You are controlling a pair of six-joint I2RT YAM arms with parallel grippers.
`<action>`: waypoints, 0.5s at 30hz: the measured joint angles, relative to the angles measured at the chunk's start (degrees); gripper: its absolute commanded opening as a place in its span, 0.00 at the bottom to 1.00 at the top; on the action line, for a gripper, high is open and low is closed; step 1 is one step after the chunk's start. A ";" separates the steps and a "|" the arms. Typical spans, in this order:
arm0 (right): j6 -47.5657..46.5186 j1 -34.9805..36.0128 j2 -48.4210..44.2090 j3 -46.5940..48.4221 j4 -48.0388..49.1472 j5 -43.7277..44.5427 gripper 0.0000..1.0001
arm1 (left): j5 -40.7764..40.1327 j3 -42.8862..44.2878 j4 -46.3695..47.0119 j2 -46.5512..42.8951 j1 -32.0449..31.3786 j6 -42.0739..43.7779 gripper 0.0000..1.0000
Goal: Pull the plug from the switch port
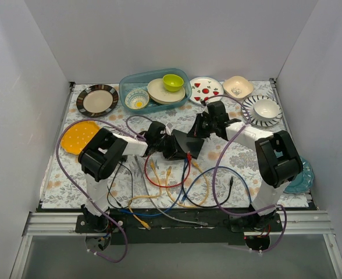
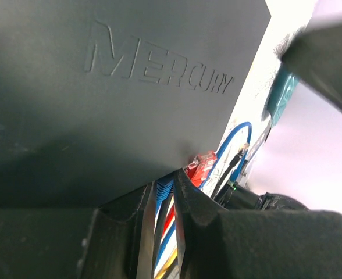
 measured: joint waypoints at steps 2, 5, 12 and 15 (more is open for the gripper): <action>-0.11 0.11 -1.57 0.09 -0.09 0.33 0.01 | 2.23 3.52 -1.40 2.45 0.59 2.16 0.00; -0.07 0.31 -0.81 1.70 -0.59 -0.74 0.01 | 4.31 8.31 -3.74 5.49 1.18 4.85 0.00; 0.13 0.35 1.05 -0.72 -0.87 -2.78 0.01 | 5.60 11.61 -7.10 7.04 2.16 6.23 0.00; 0.07 0.35 1.05 -2.45 -0.98 -3.08 0.01 | 6.16 13.90 -8.00 8.57 3.21 6.10 0.00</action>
